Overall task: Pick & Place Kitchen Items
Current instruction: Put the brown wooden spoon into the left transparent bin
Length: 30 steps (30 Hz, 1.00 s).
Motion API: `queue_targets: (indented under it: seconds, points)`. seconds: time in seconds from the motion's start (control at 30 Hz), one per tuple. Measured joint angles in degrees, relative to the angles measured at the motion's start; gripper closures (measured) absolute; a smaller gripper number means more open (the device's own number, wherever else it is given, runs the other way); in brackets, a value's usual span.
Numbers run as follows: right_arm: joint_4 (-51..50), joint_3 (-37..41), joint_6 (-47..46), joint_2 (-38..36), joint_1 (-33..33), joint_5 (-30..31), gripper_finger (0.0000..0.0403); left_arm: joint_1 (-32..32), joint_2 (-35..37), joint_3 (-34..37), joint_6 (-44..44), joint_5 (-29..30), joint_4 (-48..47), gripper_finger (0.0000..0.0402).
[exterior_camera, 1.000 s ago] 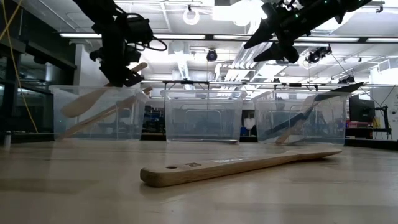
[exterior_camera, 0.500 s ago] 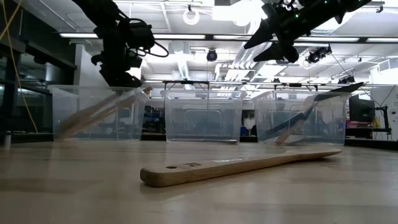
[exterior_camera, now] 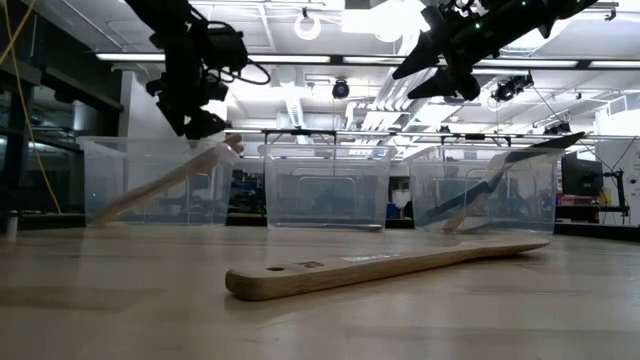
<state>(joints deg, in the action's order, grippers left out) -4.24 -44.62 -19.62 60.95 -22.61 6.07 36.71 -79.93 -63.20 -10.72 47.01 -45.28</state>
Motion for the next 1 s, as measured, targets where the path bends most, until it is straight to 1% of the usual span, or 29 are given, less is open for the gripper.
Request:
queue_targets:
  seconds: [0.07,0.2,0.57,0.73,0.9,1.0]
  points:
    - [-0.13,0.0,0.2,0.0,0.0,-0.02,0.0115,0.0,0.01,-1.9,-0.04,-0.45,-0.58,0.0184]
    - [-1.09,0.0,0.22,0.0,0.0,-0.17,0.0115,0.0,-0.01,-4.86,-0.04,-3.96,-2.32,0.0184]
    - [-2.44,0.0,0.24,0.02,0.0,-0.97,0.0115,-0.44,-0.03,-14.53,-0.77,-19.94,-4.89,0.0184]
    - [-2.46,0.0,0.75,-0.08,0.0,-2.16,0.0115,-3.66,0.63,-16.84,-3.4,-21.03,-4.9,0.0184]
    - [-2.54,0.0,3.35,-0.5,-0.02,-5.64,0.0115,-9.6,1.61,-17.03,-6.38,-21.01,-4.7,0.0184]
    - [-2.94,0.0,4.56,-1.16,-0.02,-7.01,0.0115,-13.82,1.78,-17.03,-9.7,-20.97,-4.63,0.0184]
